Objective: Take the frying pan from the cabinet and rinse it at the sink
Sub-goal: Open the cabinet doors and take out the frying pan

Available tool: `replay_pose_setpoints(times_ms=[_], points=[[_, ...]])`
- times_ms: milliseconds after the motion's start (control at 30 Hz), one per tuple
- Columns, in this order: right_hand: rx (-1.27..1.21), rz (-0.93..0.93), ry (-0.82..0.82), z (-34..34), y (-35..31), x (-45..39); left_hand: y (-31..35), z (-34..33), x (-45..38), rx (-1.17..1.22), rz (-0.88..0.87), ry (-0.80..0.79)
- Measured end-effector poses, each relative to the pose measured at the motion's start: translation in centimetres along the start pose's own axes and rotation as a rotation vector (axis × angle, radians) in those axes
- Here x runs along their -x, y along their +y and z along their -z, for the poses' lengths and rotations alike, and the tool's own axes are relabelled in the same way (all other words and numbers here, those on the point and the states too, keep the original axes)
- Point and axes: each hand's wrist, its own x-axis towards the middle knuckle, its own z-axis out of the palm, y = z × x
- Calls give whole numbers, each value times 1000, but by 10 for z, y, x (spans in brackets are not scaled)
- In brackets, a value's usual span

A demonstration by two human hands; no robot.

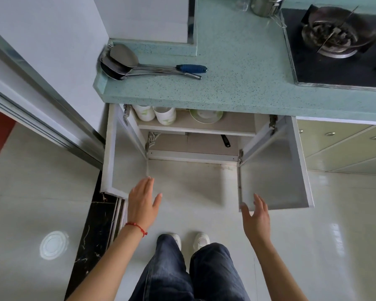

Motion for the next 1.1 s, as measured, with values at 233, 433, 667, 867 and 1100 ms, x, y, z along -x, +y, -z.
replay_pose_setpoints(times_ms=[233, 433, 667, 867, 1100], points=[[327, 207, -124, 1, -10, -23, 14, 3, -18, -277, -161, -130], [412, 251, -168, 10, 2, -71, 24, -15, -41, -336, -134, -161], [535, 333, -205, -13, 26, -150, 52, -71, -99, -344, -139, -197], [572, 353, -190, -73, 61, -225, 37, -150, -175, -353, -206, -200], [599, 398, -143, -164, 104, -338, -9, -257, -267, -394, -271, -211]])
